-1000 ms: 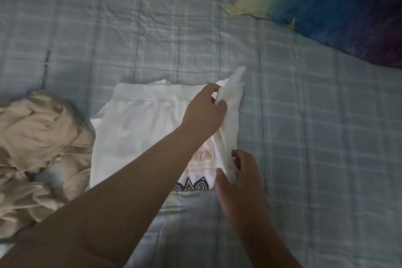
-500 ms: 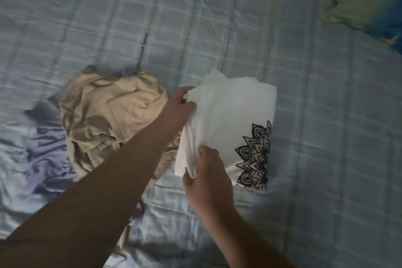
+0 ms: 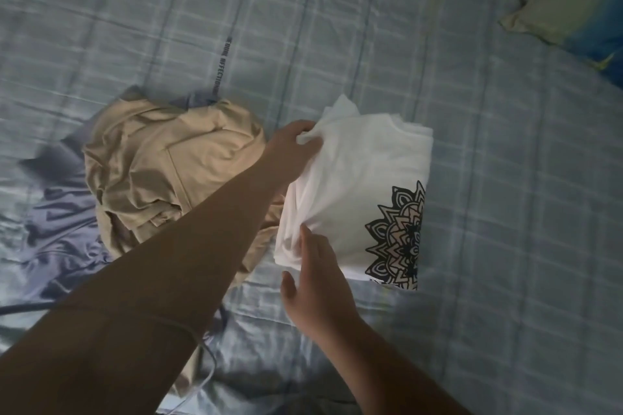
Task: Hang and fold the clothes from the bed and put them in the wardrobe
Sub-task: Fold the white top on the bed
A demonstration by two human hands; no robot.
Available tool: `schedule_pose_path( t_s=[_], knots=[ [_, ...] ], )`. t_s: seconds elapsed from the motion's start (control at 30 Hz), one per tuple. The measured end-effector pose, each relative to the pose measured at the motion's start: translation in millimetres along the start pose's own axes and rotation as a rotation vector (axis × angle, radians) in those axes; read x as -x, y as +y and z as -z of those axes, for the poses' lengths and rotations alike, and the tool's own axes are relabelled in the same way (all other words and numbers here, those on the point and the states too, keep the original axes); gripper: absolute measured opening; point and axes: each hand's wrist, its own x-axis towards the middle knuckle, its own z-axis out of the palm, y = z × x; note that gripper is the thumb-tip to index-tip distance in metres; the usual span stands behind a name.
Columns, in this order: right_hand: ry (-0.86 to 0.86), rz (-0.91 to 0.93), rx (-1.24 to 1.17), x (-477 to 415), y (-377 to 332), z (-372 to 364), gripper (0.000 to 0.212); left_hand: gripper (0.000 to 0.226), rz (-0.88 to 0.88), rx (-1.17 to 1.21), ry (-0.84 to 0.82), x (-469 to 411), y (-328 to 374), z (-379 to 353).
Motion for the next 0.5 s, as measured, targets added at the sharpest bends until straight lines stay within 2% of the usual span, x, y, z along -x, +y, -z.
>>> schedule_pose_path(
  t_s=[0.1,0.17,0.2,0.3,0.37,0.43,0.5],
  knots=[
    [0.05,0.019,-0.006,4,9,12,0.059,0.041,0.067,-0.148,0.074,4,-8,-1],
    [0.19,0.041,0.001,5,22,27,0.046,0.053,0.123,-0.238,0.121,19,-14,-1],
    [0.273,0.06,0.007,5,32,36,0.043,0.055,0.081,-0.324,0.156,31,-17,-2],
    [0.483,0.061,0.088,-2,71,60,0.045,0.058,-0.363,-0.68,0.247,73,-28,-15],
    [0.525,0.047,0.184,-9,92,69,0.047,0.06,-0.633,-0.802,0.158,96,-40,-32],
    [0.463,0.092,0.318,-13,109,67,0.049,0.06,-0.749,-0.888,0.042,109,-57,-49],
    [0.348,0.128,0.44,-13,124,60,0.056,0.059,-0.753,-0.99,-0.007,115,-77,-59]
  ],
)
